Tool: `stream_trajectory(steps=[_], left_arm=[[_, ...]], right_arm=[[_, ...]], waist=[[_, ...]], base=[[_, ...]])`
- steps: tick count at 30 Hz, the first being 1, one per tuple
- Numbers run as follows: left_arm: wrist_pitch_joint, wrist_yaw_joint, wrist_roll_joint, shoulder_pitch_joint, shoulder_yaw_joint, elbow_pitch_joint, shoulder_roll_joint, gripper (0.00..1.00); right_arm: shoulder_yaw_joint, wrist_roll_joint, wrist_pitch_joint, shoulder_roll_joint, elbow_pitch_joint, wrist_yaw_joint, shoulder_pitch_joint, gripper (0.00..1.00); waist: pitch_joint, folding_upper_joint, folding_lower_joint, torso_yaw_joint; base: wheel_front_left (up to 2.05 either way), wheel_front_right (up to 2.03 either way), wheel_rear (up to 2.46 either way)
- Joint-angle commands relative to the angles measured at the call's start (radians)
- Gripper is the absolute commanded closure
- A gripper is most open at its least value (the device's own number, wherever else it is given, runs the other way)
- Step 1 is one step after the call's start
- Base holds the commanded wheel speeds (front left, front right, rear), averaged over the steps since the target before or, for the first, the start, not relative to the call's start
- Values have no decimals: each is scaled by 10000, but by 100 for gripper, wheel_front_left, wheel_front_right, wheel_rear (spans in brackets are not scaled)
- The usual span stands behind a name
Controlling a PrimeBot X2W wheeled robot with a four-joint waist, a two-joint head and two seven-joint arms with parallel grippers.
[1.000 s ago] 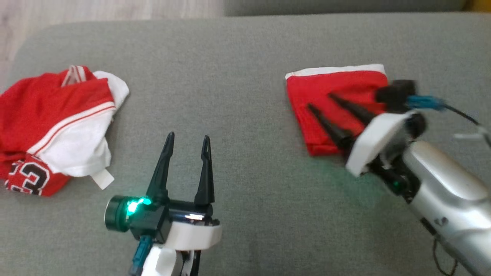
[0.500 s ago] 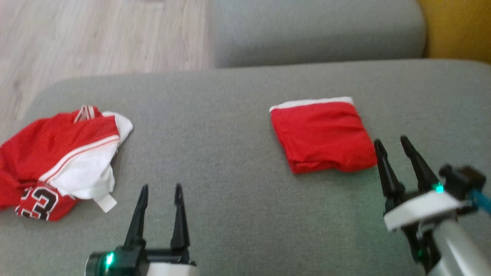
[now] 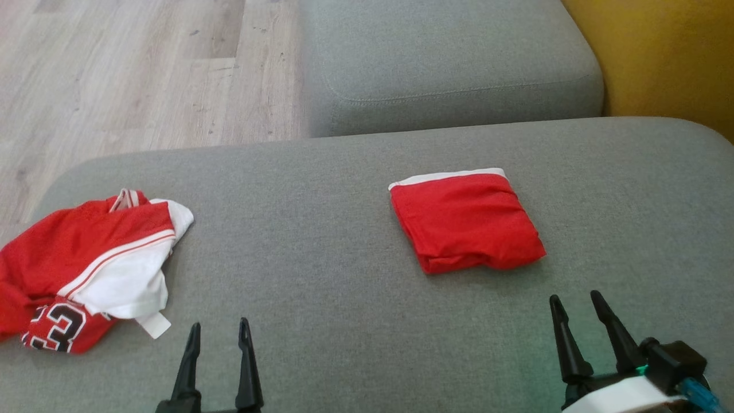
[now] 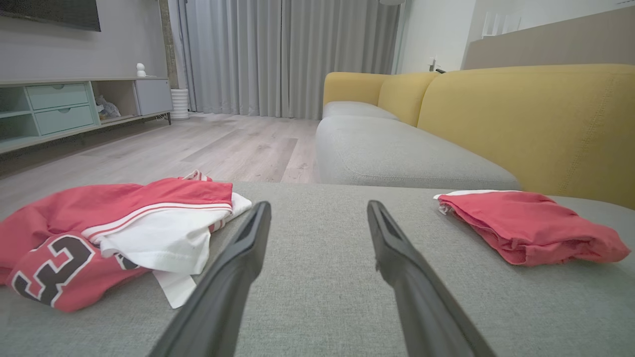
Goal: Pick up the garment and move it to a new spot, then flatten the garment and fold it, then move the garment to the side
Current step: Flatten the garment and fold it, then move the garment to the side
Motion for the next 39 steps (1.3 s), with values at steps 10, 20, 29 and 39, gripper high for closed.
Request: stream_trajectory(steps=[10,20,29,39], left_arm=[[-53,-136,179,-310,334,-140,-33,0],[-53,-141,387,-316,398,-265,-33,0],[-53,-156,464,-342,377,-298,-34,0],[-53,-131,799,-615,212,-558,-34,0]], right_arm=[[137,-207,-108,-68,-404,-7,-450,0],[201,-328,-108,-83,-290,-7,-606,0],[142,-410,-108,-85,-129,-7,-646,0],[171,50,-108,-341,564,-7,-1640,0]], waist=[[59,-1,1,160],[194,-1,1,65],[274,-1,1,-19],[1059,-1,1,20]], base=[[0,0,0],[0,0,0],[0,0,0],[0,0,0]])
